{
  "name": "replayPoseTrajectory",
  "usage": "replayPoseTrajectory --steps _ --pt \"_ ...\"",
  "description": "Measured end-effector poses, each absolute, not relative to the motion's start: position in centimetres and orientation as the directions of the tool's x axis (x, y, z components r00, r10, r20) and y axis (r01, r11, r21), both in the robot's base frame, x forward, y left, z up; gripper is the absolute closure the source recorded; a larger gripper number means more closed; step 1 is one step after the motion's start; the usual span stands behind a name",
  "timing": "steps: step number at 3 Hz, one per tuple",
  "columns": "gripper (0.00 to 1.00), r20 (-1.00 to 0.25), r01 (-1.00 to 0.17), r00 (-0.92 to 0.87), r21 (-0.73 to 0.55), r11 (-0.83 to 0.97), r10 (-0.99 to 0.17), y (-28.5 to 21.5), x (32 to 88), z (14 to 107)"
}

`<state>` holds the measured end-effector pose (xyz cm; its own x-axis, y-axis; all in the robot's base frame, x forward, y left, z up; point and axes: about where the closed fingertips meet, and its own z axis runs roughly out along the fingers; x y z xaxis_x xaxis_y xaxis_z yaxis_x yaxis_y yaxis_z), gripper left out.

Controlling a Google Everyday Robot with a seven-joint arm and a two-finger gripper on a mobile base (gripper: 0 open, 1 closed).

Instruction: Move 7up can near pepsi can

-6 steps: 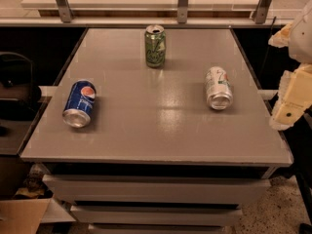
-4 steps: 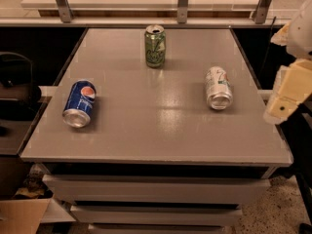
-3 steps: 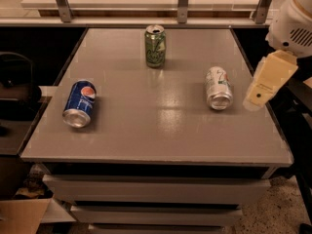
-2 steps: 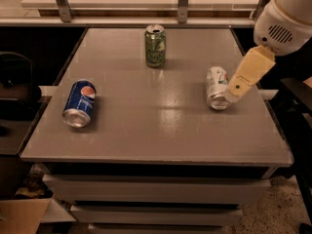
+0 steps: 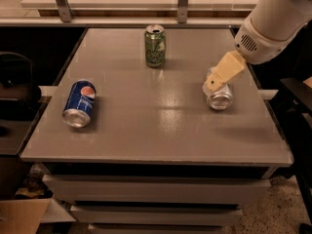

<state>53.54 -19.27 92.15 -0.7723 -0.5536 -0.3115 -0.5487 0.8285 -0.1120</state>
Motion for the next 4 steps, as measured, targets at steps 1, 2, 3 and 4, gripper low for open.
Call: replayPoseTrajectory --steps 1,2,3,4 --pt "0.00 -0.282 -0.401 -0.866 -0.104 0.910 -0.414 -20.3 54.8 90.0" --pt "0.00 -0.244 -0.232 -0.938 -0.082 0.969 -0.246 -21.2 56.0 88.4" --pt "0.00 -0.205 -0.105 -0.972 -0.064 0.992 -0.117 -20.7 57.2 86.9" --pt "0.00 -0.176 -0.063 -0.982 -0.056 0.996 -0.072 -19.5 58.1 85.9"
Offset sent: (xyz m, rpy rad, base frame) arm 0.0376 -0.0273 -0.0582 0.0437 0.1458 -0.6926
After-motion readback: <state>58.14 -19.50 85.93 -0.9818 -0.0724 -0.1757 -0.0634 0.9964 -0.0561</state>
